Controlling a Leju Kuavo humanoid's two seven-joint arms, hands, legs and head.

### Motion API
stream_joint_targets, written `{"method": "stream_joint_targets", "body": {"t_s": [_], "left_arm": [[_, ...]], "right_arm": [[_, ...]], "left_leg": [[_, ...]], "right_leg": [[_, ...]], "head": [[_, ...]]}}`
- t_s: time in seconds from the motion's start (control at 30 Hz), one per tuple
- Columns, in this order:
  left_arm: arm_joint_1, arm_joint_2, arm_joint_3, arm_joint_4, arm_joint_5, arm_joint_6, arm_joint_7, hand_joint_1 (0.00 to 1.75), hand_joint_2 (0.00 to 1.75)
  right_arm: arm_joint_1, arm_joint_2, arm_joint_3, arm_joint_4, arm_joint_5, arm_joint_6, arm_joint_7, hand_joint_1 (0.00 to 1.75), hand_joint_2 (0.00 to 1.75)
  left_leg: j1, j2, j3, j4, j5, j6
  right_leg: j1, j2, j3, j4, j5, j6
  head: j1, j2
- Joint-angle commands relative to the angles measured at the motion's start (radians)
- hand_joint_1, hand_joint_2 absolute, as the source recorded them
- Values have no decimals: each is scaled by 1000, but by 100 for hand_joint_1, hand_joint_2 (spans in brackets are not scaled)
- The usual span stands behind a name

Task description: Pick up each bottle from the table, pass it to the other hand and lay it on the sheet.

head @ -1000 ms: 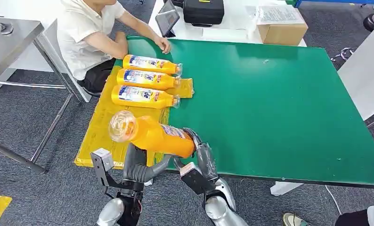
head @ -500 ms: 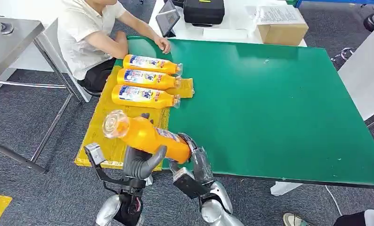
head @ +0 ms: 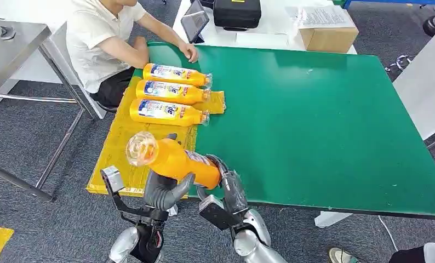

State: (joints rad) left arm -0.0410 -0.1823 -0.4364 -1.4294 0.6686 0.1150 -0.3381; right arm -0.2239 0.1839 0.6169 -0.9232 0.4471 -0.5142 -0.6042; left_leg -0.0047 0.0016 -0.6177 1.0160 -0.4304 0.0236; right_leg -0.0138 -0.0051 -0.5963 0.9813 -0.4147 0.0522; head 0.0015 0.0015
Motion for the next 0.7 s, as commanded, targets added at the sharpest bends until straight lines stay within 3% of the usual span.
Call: {"method": "stream_joint_targets", "body": {"t_s": [0.03, 0.27, 0.33, 0.37, 0.4, 0.7], "left_arm": [[-96, 17, -32, 120, -178, 156, -88, 175, 175], [-109, -5, -18, 107, -206, 168, -90, 175, 175], [-108, -5, -12, 103, -190, 154, -82, 175, 175], [-101, -6, 3, 92, -128, 102, -53, 175, 175], [-97, -5, 11, 86, -104, 82, -45, 175, 175], [-96, -2, 13, 83, -102, 80, -44, 175, 175]], "right_arm": [[-28, -11, 110, 55, 21, -18, 26, 175, 175], [-33, -22, 116, 41, 31, -23, 41, 171, 175], [-27, -22, 117, 41, 28, -21, 39, 162, 175], [-25, -19, 116, 49, 21, -18, 31, 143, 175], [-21, -19, 113, 51, 14, -20, 23, 101, 175], [-18, -19, 113, 54, 14, -23, 20, 101, 175]], "left_leg": [[1, -2, 5, -1, -1, -2], [1, -2, 4, 0, -1, -2], [1, -1, 5, -1, -1, -2], [1, -2, 3, -1, -1, -1], [2, -2, 6, -1, -2, -2], [1, -1, 4, -1, -1, -1]], "right_leg": [[1, -1, 6, -1, -1, -2], [1, -2, 5, -1, -1, -2], [1, -1, 5, -1, -1, -2], [1, -1, 4, -1, -1, -2], [2, -1, 6, -1, -2, -2], [1, -1, 4, -1, -1, -2]], "head": [[0, 0], [0, 0], [0, 0], [0, 0], [0, 0], [0, 0]]}}
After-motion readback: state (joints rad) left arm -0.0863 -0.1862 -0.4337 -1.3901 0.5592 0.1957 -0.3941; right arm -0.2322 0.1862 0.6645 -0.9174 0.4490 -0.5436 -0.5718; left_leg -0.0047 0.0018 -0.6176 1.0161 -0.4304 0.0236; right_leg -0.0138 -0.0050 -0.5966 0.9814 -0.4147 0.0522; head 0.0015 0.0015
